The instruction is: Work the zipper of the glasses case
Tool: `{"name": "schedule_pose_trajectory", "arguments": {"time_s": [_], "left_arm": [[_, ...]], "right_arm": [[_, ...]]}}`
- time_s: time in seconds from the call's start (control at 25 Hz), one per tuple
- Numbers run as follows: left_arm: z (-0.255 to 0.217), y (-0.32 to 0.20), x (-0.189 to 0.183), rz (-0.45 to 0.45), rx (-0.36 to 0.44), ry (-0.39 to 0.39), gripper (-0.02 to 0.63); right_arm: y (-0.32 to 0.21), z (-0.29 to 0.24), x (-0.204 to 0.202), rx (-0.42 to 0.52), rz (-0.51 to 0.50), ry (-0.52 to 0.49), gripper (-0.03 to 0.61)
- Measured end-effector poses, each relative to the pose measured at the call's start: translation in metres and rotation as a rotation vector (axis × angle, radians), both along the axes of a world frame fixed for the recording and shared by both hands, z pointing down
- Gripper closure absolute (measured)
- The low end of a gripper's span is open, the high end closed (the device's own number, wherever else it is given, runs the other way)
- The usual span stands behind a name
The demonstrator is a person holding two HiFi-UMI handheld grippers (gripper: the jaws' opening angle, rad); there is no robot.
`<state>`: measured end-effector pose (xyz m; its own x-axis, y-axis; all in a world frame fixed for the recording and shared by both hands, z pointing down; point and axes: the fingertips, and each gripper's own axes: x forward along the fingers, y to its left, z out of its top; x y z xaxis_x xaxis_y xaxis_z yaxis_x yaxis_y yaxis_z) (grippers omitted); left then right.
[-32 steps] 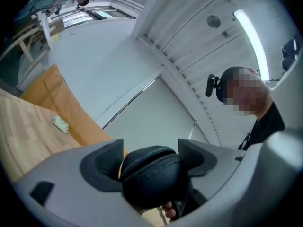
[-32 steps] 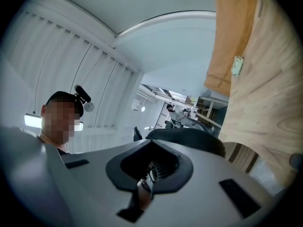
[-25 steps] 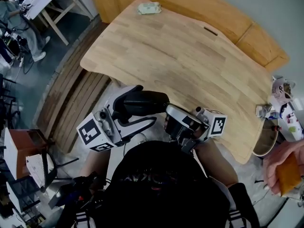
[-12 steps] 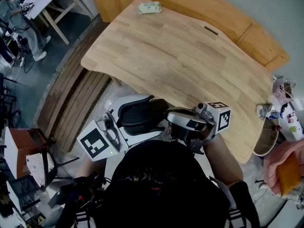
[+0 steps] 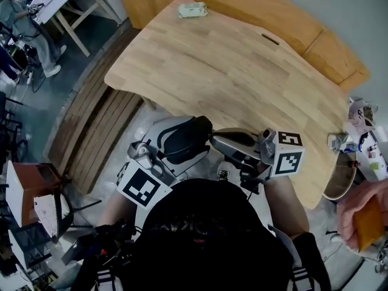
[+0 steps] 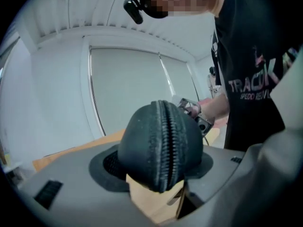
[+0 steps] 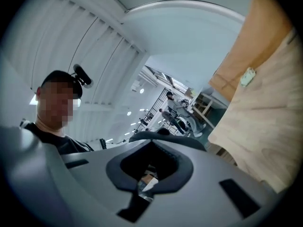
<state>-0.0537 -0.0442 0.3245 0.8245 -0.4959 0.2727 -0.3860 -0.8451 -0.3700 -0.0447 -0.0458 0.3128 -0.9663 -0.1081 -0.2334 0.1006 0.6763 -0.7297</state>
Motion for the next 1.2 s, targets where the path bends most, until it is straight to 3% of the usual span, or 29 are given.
{"name": "schedule_pose_trajectory", "arguments": {"time_s": [0.2, 0.32, 0.52, 0.68, 0.92, 1.2], "left_arm": [[0.025, -0.010, -0.002, -0.061, 0.066, -0.185, 0.327], [0.035, -0.016, -0.005, -0.092, 0.076, -0.256, 0.328], [0.051, -0.027, -0.015, -0.150, 0.103, -0.386, 0.328], [0.060, -0.034, -0.023, -0.203, 0.164, -0.501, 0.328], [0.074, -0.043, -0.037, -0.261, 0.254, -0.666, 0.330], [0.084, -0.049, -0.049, -0.323, 0.286, -0.777, 0.331]], "right_arm": [[0.008, 0.001, -0.008, 0.091, 0.025, 0.092, 0.563], [0.010, -0.001, -0.012, 0.121, 0.040, 0.127, 0.563], [0.005, 0.011, -0.017, 0.198, 0.102, 0.275, 0.563], [0.012, 0.015, -0.024, 0.229, 0.093, 0.321, 0.563], [0.023, 0.023, -0.043, 0.372, 0.076, 0.472, 0.563], [0.026, 0.034, -0.056, 0.459, 0.088, 0.606, 0.563]]}}
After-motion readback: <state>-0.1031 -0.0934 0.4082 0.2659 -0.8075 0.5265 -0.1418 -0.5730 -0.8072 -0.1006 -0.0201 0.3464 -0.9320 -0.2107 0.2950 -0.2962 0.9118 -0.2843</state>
